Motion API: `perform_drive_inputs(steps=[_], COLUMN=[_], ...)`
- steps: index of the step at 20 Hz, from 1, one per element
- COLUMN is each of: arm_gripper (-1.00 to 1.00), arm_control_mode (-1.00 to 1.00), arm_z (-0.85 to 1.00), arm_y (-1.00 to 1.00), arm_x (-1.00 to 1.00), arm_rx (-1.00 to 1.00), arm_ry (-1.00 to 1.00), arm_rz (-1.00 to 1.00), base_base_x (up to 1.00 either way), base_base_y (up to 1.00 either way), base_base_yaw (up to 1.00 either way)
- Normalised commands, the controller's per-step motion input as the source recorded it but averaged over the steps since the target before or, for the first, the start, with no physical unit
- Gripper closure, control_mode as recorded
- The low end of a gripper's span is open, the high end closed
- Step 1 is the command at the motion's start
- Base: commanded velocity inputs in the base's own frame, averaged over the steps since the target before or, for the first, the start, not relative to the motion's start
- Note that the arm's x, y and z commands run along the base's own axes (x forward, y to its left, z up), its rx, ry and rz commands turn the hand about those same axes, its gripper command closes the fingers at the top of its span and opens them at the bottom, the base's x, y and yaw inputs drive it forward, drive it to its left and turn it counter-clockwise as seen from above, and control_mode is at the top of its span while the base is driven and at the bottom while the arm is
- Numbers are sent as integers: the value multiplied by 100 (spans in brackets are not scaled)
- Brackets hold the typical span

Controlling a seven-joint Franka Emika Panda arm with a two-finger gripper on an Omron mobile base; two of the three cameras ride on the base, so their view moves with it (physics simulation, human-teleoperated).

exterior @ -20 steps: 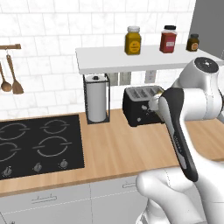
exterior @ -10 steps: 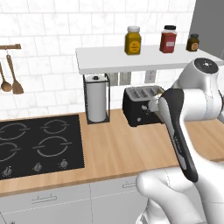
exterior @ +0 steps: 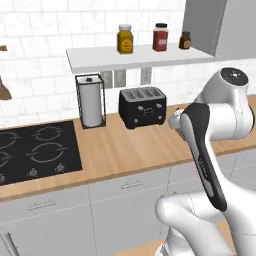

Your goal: Start the toaster. Once the lever pops up, take the bread to the plate on the dining counter.

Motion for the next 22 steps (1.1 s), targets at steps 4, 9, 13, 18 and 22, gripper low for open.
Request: perform_drive_inputs(steps=[4,9,13,18,22], arm_gripper=[100,100,100,100,100], arm_control_mode=[100,100,100,100,100], arm_z=[0,0,0,0,0], arm_y=[0,0,0,0,0], arm_x=[0,0,0,0,0], arm_rx=[0,0,0,0,0], arm_ry=[0,0,0,0,0], arm_rz=[0,0,0,0,0], base_base_x=[-34,-18,-13,-12,-8], base_base_y=[0,0,0,0,0], base_base_yaw=[-85,-99,-100,-100,-100])
